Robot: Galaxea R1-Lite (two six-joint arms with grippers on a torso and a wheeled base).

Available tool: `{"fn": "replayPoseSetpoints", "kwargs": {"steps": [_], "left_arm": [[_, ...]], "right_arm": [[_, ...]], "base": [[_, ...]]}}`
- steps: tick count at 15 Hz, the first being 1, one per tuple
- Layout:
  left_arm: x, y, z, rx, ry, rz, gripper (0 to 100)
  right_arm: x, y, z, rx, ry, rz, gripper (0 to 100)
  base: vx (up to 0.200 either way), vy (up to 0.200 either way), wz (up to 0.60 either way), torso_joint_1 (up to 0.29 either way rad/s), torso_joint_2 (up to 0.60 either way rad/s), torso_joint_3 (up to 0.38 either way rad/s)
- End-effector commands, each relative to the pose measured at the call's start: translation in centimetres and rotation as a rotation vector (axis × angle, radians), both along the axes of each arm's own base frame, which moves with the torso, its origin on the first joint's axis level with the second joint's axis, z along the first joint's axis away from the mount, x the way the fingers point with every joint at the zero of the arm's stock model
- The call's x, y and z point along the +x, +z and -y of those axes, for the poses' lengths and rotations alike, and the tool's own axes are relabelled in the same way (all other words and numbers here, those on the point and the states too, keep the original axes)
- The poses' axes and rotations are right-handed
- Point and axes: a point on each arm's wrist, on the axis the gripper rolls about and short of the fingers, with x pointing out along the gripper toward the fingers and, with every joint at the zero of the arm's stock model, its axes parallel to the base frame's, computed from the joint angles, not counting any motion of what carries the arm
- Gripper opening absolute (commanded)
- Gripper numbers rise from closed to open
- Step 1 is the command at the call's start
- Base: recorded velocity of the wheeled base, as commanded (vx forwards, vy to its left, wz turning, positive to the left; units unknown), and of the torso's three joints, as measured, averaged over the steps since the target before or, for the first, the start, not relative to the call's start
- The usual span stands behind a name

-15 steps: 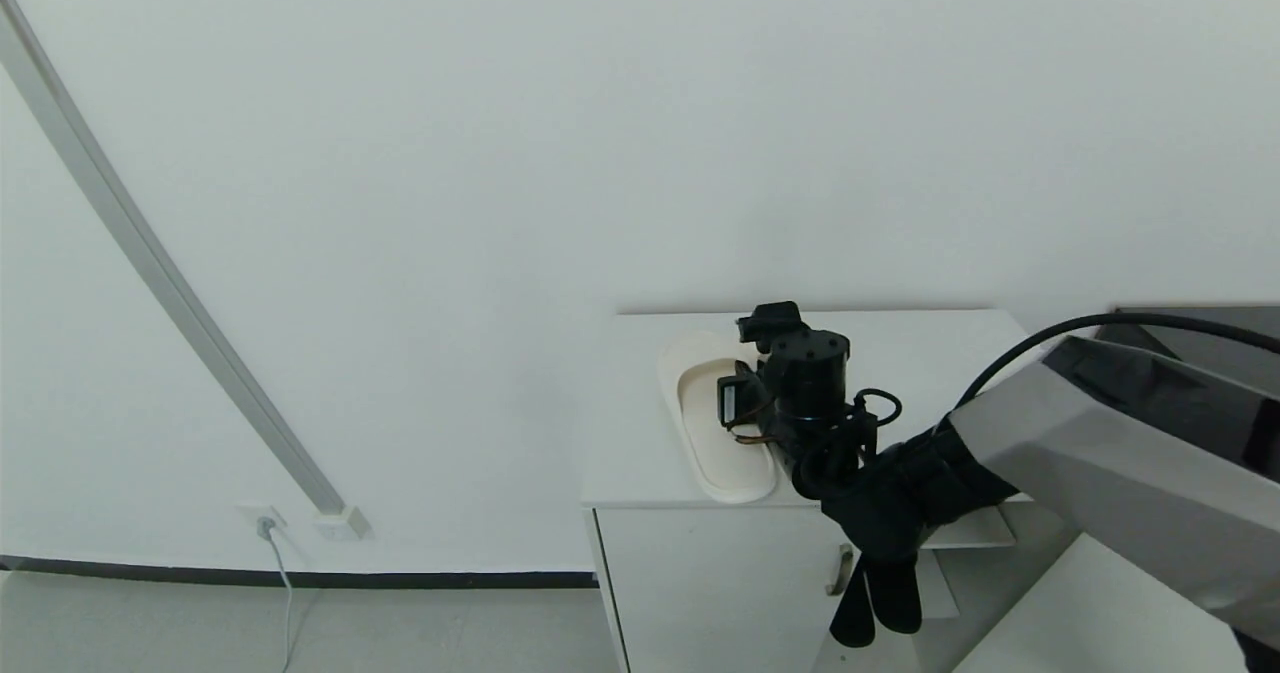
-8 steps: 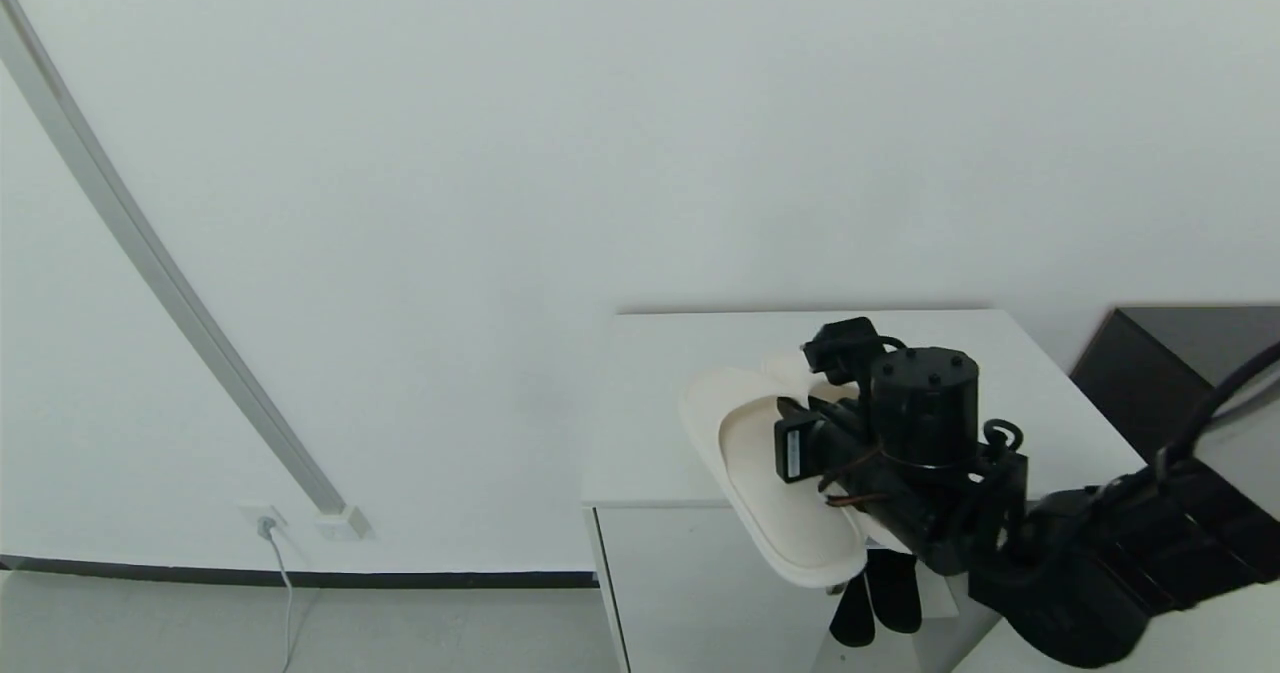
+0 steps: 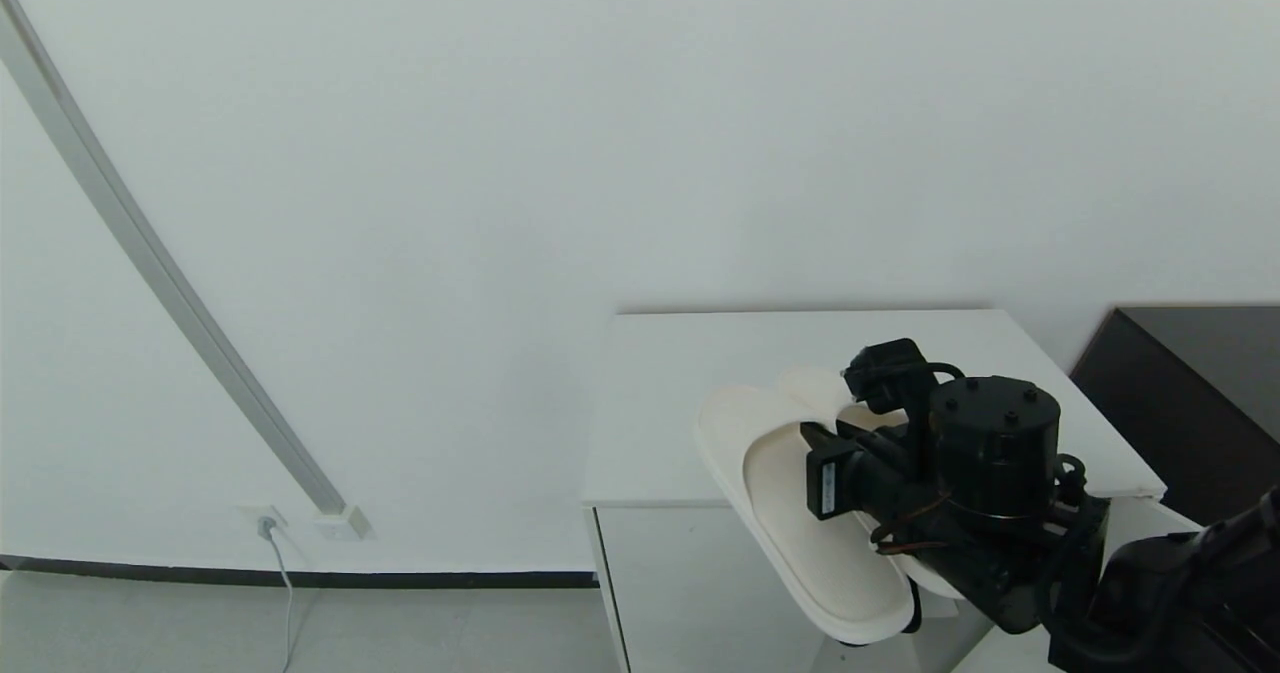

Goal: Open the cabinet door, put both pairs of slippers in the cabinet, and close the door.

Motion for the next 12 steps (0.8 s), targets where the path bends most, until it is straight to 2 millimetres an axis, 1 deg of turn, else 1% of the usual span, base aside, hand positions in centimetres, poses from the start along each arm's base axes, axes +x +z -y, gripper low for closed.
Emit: {"fn": "replayPoseSetpoints", "kwargs": {"steps": [1,2,5,12], "left_arm": [[0.01,-0.01,0.0,0.002,0.0,-0.002,0],[0.01,-0.01,0.0,0.002,0.0,-0.002,0],[0.01,-0.01,0.0,0.0,0.0,-0.002,0],[0.01,-0.01,0.0,0.0,0.0,-0.002,0]], "right_arm": [[-0.18,0.1,-0.14,0.002,0.007,0.003,0],[-0.32,0.08,-0.28,0.001,0.013,0.002,0],[-0.2,-0.3,-0.46,-0.006,0.013,-0.006,0],[-0.21,-0.25,-0.44,-0.006,0.012,-0.004,0]], "base": [[0.0,0.0,0.0,0.0,0.0,0.0],[0.0,0.0,0.0,0.0,0.0,0.0],[-0.2,0.0,0.0,0.004,0.0,0.006],[-0.2,0.0,0.0,0.001,0.0,0.002]]}}
